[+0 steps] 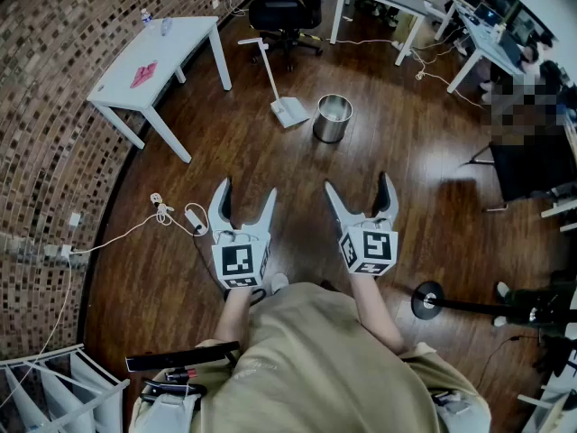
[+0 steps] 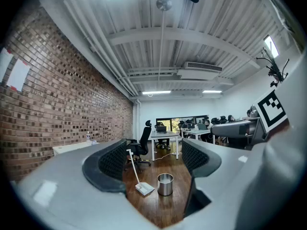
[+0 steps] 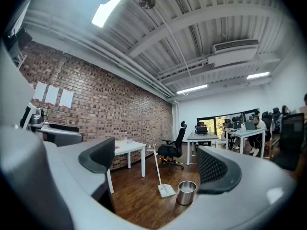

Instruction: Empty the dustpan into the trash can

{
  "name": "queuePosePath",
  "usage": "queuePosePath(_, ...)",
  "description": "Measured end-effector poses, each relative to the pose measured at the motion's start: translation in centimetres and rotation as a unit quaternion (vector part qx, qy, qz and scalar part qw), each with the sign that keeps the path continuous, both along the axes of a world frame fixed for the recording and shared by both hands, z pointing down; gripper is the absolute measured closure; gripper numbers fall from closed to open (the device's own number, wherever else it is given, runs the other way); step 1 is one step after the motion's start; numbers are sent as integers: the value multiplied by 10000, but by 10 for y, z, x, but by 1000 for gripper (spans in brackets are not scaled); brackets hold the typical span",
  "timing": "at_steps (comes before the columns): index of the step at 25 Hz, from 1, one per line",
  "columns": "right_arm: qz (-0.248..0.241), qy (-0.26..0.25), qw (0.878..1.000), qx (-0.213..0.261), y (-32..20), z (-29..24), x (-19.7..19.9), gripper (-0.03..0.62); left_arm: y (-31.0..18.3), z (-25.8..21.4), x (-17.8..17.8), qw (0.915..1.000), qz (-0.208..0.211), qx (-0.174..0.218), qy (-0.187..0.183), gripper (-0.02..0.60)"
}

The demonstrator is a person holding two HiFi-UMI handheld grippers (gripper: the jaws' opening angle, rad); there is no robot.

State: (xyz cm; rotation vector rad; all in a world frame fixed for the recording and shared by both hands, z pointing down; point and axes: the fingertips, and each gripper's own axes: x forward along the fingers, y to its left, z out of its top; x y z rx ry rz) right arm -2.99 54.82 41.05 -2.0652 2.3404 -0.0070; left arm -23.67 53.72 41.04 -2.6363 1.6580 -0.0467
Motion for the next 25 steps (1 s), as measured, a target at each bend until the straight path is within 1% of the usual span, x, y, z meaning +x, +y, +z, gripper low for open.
queuePosePath(5,-135,98,9998,-134,-1,10,-30,67,-15,9,-20,9999,17,-97,83,244)
queuePosePath(8,-96,122,9996,-217,-3,14,-28,66,-19,18,-16,9996,145,-230,116,252)
queuePosePath(11,-16,85,9999,-137,-12,7,-12,66,-26,19,0,9992,258,-273,100,261)
queuePosePath(14,-7,40,10000,-71,-27,4,6,66,-39,12,17,9994,290,-203,57,261)
queuePosePath(17,-80,-67,9999,-81,-49,4,16,66,-59,5,25,9996,215,-159,45,261)
queuePosePath(20,-189,-37,9998,32,-73,-5,31,67,-80,-3,36,9999,64,-82,102,261)
queuePosePath(23,-271,-106,9995,157,-95,-15,56,68,-97,-12,62,9999,8,-17,102,261)
queuePosePath(25,-307,-129,9992,239,-108,-19,73,68,-105,-14,84,10000,11,25,20,261)
